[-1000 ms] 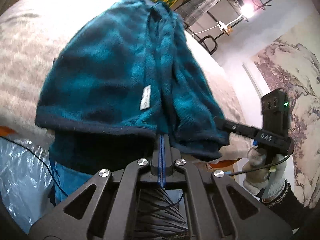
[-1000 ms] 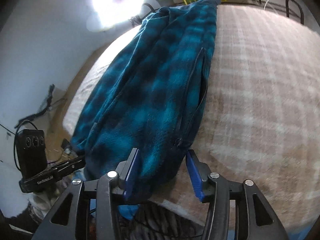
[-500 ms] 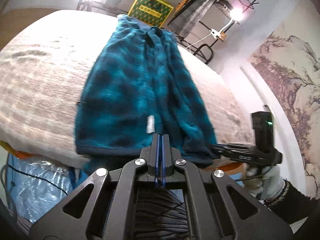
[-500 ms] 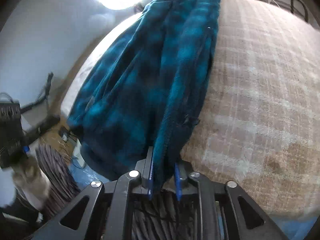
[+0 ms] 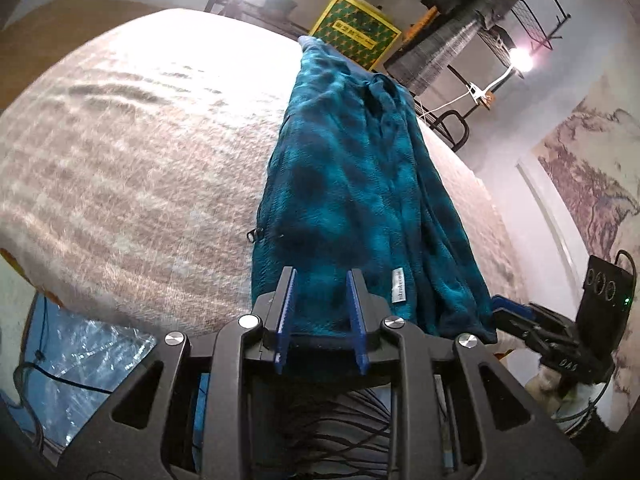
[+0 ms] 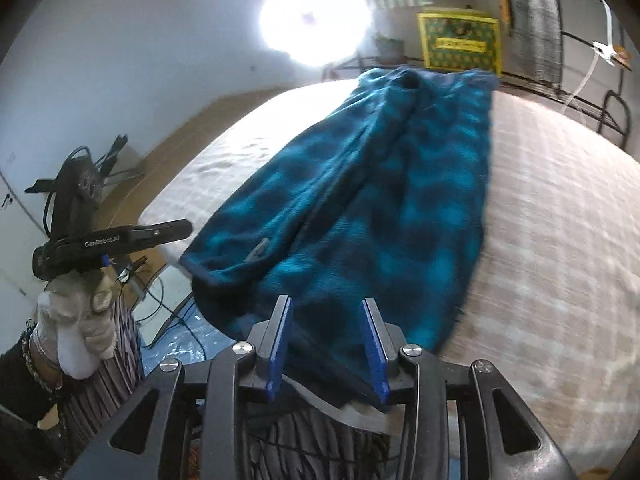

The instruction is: Fold large clothes

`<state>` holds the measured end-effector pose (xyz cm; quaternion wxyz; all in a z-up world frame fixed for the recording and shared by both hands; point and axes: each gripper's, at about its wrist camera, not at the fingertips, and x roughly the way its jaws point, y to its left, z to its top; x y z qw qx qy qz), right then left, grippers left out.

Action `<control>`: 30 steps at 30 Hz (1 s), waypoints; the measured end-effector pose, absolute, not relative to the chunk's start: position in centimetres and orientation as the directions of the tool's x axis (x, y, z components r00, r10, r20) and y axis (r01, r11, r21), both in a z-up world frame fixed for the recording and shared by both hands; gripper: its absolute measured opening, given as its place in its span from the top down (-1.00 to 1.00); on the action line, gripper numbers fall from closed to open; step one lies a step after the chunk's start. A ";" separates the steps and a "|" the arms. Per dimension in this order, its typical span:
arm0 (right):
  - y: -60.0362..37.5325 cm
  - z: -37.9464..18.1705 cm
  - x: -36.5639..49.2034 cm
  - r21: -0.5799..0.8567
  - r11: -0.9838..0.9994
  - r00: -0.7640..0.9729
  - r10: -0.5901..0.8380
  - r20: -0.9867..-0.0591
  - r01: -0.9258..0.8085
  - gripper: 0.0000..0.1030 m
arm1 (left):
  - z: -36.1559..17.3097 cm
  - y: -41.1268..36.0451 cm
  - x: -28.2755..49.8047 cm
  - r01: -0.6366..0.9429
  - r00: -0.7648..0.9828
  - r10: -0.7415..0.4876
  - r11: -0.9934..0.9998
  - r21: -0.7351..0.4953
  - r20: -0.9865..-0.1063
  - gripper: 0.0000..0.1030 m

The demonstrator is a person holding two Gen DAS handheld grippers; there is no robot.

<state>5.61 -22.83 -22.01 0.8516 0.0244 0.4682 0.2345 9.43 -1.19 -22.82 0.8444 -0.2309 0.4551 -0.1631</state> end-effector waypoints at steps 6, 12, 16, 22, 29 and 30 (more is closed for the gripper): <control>-19.6 -26.6 7.6 0.331 0.844 0.305 0.476 -0.825 -0.422 0.51 | -23.7 -1.9 9.7 0.079 0.511 -0.483 0.850 -0.521 -0.711 0.54; -19.6 -25.9 7.1 0.357 0.813 0.279 0.514 -0.811 -0.460 0.51 | -24.1 -1.2 10.4 0.049 0.511 -0.489 0.838 -0.544 -0.707 0.40; -22.1 -24.2 6.3 0.355 0.836 0.360 0.512 -0.780 -0.418 0.22 | -24.1 -0.3 11.0 0.031 0.516 -0.498 0.824 -0.566 -0.697 0.01; -28.5 -23.7 6.0 0.392 0.887 0.442 0.462 -0.769 -0.244 -0.10 | -24.7 1.2 12.1 -0.006 0.511 -0.505 0.807 -0.590 -0.696 -0.16; -31.9 -27.5 7.4 0.541 0.833 0.390 0.540 -0.746 -0.120 -0.15 | -27.7 1.7 13.5 -0.074 0.423 -0.583 0.741 -0.667 -0.694 -0.16; -31.8 -27.8 7.4 0.582 0.805 0.364 0.579 -0.730 -0.114 -0.18 | -27.7 1.8 13.6 -0.074 0.428 -0.584 0.737 -0.671 -0.689 -0.16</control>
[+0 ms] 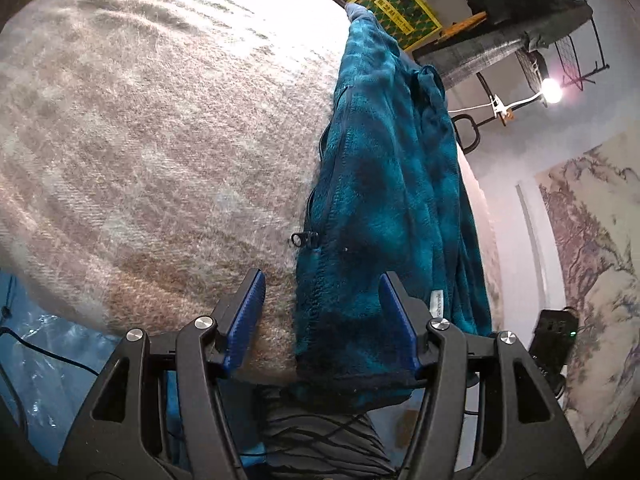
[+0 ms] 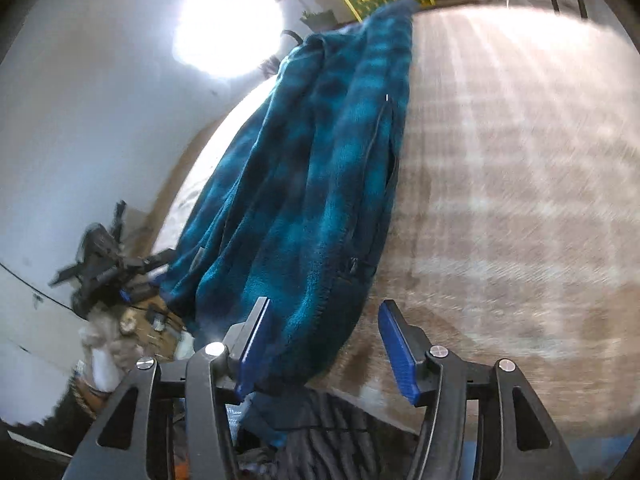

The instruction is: Fold large clothes

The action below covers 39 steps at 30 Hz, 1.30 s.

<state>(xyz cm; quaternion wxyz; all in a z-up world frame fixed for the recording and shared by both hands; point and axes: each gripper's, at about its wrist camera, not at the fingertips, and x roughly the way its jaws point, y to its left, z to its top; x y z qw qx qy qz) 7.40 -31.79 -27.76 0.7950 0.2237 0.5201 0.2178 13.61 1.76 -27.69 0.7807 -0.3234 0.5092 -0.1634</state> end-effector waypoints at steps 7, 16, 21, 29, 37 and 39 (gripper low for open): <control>-30.6 -29.4 8.0 0.685 0.716 0.322 0.685 -0.653 -0.134 -0.19 | -28.2 1.6 14.0 -0.068 0.402 -0.660 0.670 -0.739 -0.635 -0.16; -29.1 -29.7 7.7 0.714 0.677 0.291 0.729 -0.619 -0.176 -0.10 | -28.0 -0.9 13.8 0.029 0.320 -0.708 0.672 -0.740 -0.630 -0.13; -29.7 -30.0 8.4 0.725 0.671 0.277 0.734 -0.621 -0.152 0.47 | -28.0 -1.1 13.8 0.027 0.316 -0.707 0.674 -0.738 -0.633 0.63; -31.0 -27.9 8.4 0.815 0.563 0.333 0.801 -0.498 -0.137 0.68 | -25.2 -1.3 13.2 0.041 0.353 -0.762 0.593 -0.804 -0.543 0.74; -31.2 -25.1 9.4 0.846 0.505 0.372 0.828 -0.419 -0.170 0.70 | -20.6 -3.4 14.3 0.099 0.381 -0.762 0.597 -0.796 -0.524 0.75; -31.4 -24.0 9.9 0.843 0.503 0.383 0.829 -0.407 -0.193 0.71 | -19.7 -3.9 14.6 0.105 0.386 -0.763 0.594 -0.797 -0.518 0.75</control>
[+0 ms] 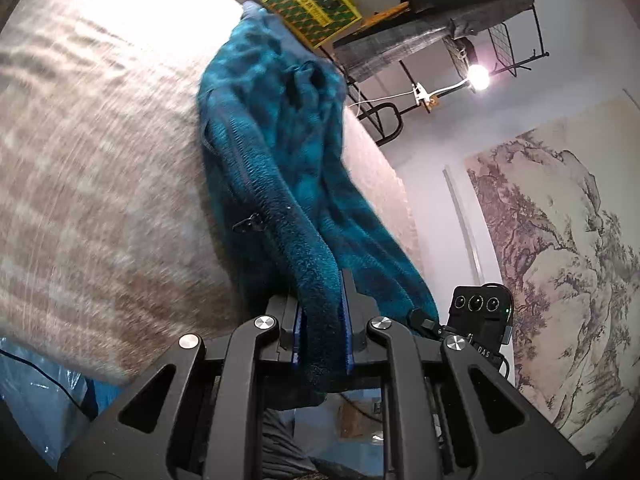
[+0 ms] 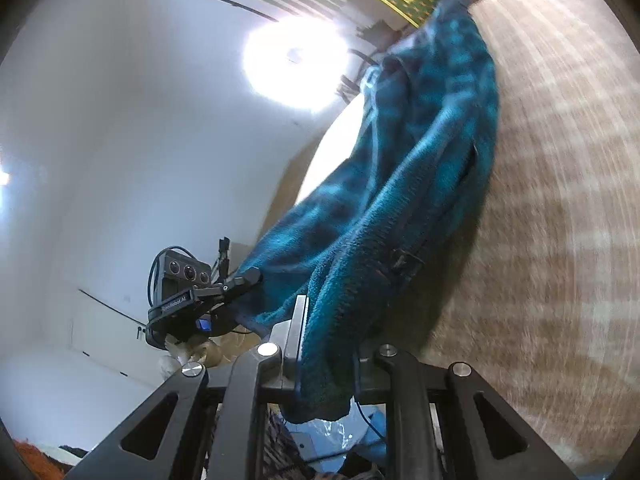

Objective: Fold large clothes
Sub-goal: 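Lift the hem with both tools and fold it toward the collar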

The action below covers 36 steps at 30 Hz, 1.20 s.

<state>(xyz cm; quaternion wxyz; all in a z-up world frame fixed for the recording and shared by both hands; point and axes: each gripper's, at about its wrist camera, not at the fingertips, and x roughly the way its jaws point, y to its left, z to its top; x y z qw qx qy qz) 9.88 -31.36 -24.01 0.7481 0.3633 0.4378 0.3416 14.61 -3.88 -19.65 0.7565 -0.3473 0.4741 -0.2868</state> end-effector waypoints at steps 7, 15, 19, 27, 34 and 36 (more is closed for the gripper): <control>-31.9 -20.3 11.9 0.839 0.488 0.426 0.830 -0.359 -0.243 0.71 | -15.4 -5.7 17.3 0.114 0.422 -0.765 0.576 -0.809 -0.486 0.75; -32.8 -16.8 16.0 0.838 0.473 0.487 0.819 -0.305 -0.271 0.72 | -11.8 -6.4 21.9 0.143 0.445 -0.768 0.568 -0.810 -0.460 0.76; -33.4 -15.4 19.2 0.839 0.480 0.532 0.795 -0.292 -0.257 0.72 | -10.4 -6.4 25.8 0.156 0.458 -0.780 0.544 -0.825 -0.427 0.76; -34.0 -13.7 27.9 0.810 0.543 0.597 0.733 -0.326 -0.224 0.73 | -9.8 -7.5 36.3 0.179 0.457 -0.790 0.531 -0.828 -0.408 0.76; -35.1 -14.6 36.8 0.803 0.574 0.624 0.689 -0.368 -0.161 0.73 | -11.3 -8.5 45.3 0.182 0.458 -0.778 0.556 -0.811 -0.431 0.76; -35.5 -15.4 39.6 0.802 0.582 0.629 0.675 -0.385 -0.134 0.73 | -12.6 -8.4 47.9 0.161 0.458 -0.771 0.561 -0.812 -0.442 0.76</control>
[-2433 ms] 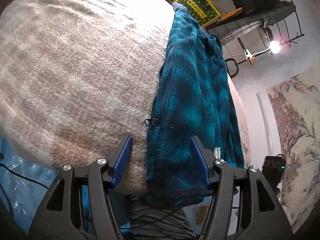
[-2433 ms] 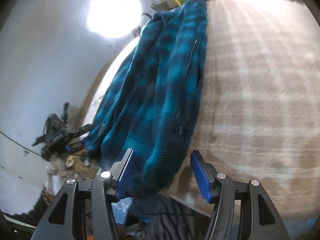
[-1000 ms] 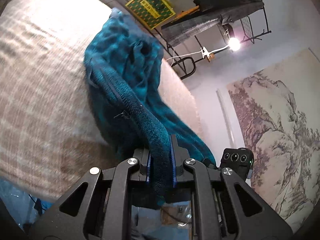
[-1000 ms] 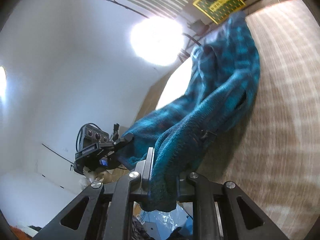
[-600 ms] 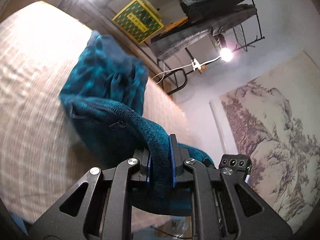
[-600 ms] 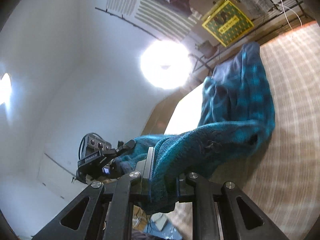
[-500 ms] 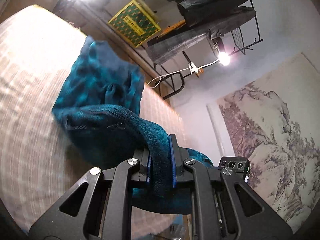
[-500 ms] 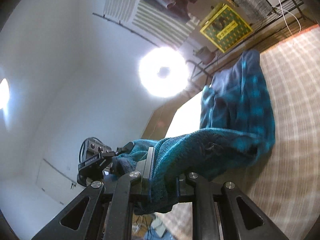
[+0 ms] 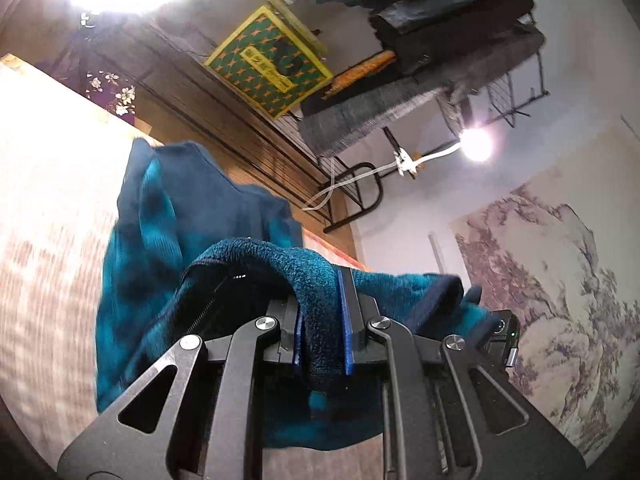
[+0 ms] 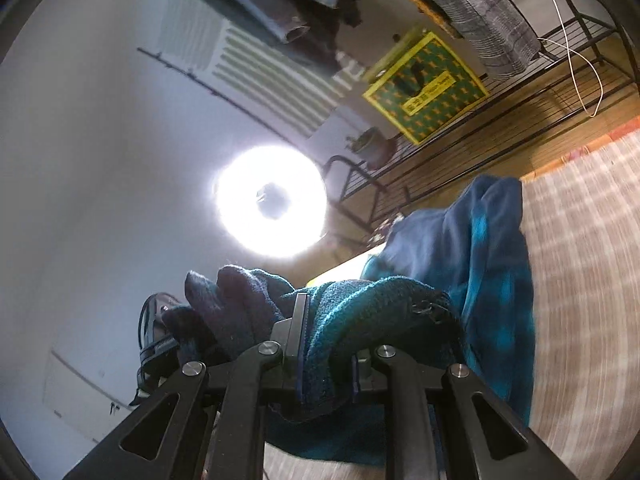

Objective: Fold large clothes
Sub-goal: 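Lift the hem with both tools and fold it toward the collar, then open both tools and release the folded shirt bundle onto the bed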

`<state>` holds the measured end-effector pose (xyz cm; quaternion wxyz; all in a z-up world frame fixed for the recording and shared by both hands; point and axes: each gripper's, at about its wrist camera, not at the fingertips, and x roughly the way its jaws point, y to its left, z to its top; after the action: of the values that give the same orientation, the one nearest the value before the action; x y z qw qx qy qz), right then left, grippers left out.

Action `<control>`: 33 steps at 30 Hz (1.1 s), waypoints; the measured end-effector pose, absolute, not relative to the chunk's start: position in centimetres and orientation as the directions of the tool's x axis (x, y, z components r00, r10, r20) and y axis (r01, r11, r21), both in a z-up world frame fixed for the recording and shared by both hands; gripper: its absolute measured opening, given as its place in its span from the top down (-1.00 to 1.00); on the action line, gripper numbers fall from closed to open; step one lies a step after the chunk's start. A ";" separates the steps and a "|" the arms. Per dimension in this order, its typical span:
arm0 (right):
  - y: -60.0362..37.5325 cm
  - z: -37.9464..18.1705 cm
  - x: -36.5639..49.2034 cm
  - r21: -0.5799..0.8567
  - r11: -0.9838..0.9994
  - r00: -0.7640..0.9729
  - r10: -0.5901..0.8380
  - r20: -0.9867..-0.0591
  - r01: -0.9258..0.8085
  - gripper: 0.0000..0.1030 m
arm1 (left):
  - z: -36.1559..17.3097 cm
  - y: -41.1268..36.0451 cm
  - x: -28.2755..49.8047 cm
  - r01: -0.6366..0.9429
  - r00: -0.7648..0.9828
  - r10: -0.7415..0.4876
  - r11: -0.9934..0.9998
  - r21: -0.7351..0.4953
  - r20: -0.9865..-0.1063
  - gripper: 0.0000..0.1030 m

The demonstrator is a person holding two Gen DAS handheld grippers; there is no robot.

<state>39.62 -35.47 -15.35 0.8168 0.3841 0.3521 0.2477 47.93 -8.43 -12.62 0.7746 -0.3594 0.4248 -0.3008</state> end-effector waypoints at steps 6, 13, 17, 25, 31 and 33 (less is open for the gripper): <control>-36.5 -18.9 47.4 0.795 0.605 0.623 0.635 -0.457 -0.033 0.73 | -17.8 -8.1 55.4 0.067 0.444 -0.753 0.568 -0.821 -0.485 0.76; -36.6 -22.9 53.6 0.744 0.664 0.584 0.576 -0.572 0.072 0.73 | -23.6 -9.1 60.5 0.014 0.420 -0.719 0.615 -0.788 -0.554 0.76; -37.0 -25.4 55.5 0.724 0.677 0.554 0.556 -0.620 0.131 0.73 | -26.4 -9.2 61.9 -0.025 0.405 -0.707 0.625 -0.780 -0.580 0.76; -37.9 -27.9 56.7 0.774 0.606 0.500 0.619 -0.605 0.186 0.63 | -28.5 -8.0 62.8 -0.097 0.385 -0.745 0.555 -0.826 -0.545 0.65; -40.7 -27.9 56.3 0.864 0.449 0.507 0.704 -0.498 0.227 0.55 | -26.8 -5.9 62.8 -0.076 0.418 -0.804 0.432 -0.899 -0.422 0.26; -41.4 -27.9 56.1 0.898 0.380 0.517 0.735 -0.439 0.222 0.45 | -26.5 -5.3 62.9 -0.084 0.416 -0.816 0.404 -0.911 -0.401 0.16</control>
<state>56.09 -41.41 -27.90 0.6947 0.5254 0.4553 0.1845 62.94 -5.33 -26.54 0.6928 -0.4778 0.4713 -0.2641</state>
